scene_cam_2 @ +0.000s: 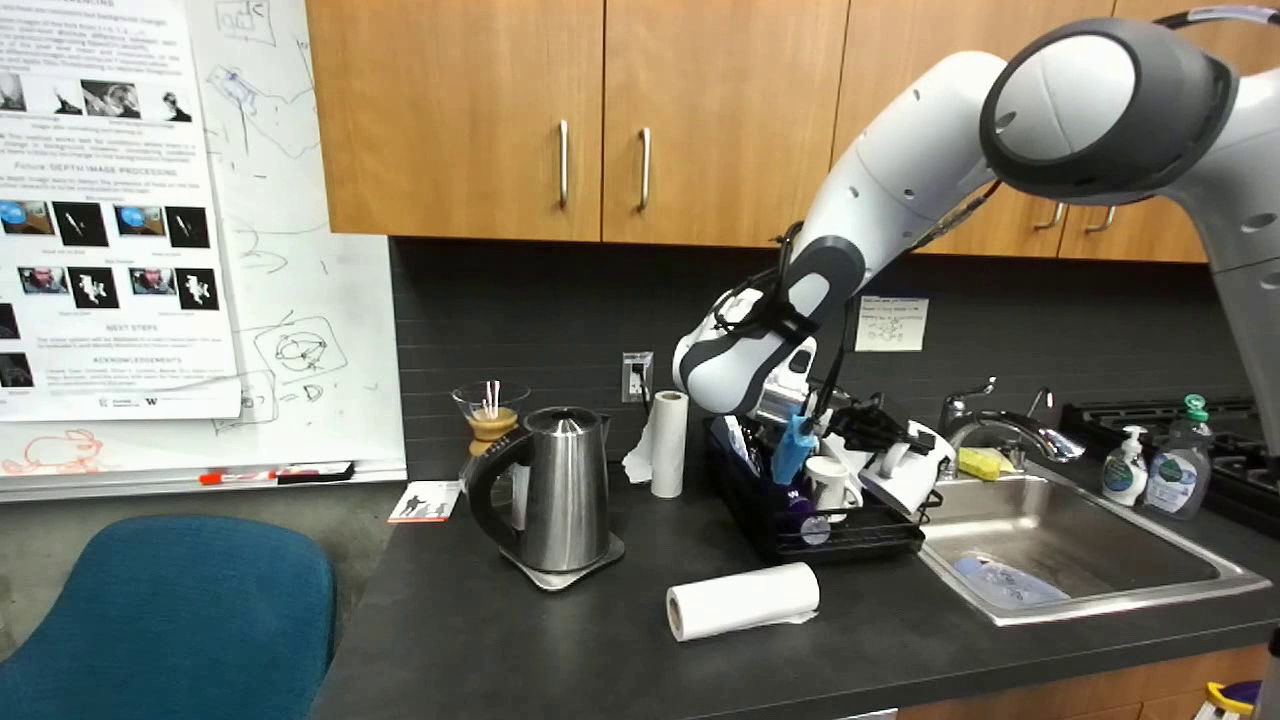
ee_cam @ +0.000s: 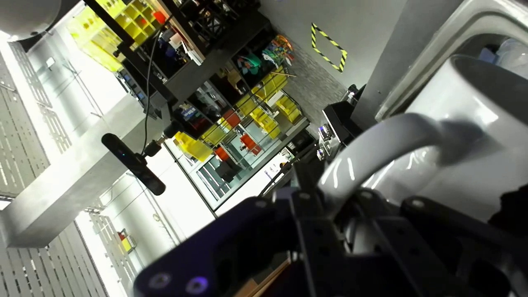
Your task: Take the mug cup off the dish rack
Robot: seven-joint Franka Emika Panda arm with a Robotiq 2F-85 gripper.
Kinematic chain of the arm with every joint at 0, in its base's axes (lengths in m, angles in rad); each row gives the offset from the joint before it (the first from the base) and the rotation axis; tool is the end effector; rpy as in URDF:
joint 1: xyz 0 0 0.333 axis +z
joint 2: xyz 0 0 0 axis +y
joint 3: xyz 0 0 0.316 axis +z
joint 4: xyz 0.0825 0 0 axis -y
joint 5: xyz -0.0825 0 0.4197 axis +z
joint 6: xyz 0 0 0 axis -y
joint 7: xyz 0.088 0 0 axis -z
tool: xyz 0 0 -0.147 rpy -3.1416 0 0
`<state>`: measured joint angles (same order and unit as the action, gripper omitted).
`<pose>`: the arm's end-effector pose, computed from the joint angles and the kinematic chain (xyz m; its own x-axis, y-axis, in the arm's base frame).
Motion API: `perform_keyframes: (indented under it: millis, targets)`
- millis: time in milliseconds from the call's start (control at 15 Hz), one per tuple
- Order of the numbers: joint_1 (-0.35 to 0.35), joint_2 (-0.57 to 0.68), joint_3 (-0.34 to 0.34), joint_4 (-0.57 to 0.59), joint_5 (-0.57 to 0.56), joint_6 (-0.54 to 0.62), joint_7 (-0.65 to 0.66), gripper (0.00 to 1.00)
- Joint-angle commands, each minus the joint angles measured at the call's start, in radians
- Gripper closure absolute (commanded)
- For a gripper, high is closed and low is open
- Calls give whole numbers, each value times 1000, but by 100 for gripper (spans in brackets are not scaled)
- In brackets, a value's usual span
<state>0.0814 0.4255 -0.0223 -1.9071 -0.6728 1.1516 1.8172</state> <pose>0.4949 -0.0767 0.2474 0.3510 -0.6704 0.6537 -0.5590 0.4100 0.7207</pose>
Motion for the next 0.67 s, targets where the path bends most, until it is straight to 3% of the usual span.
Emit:
perform_keyframes:
  millis: [0,267,600]
  targets:
    - [20,-2,17,11,24,-56,-30,96]
    - [34,14,46,3,33,-1,-52,96]
    - [46,49,68,3,50,232,-46,96]
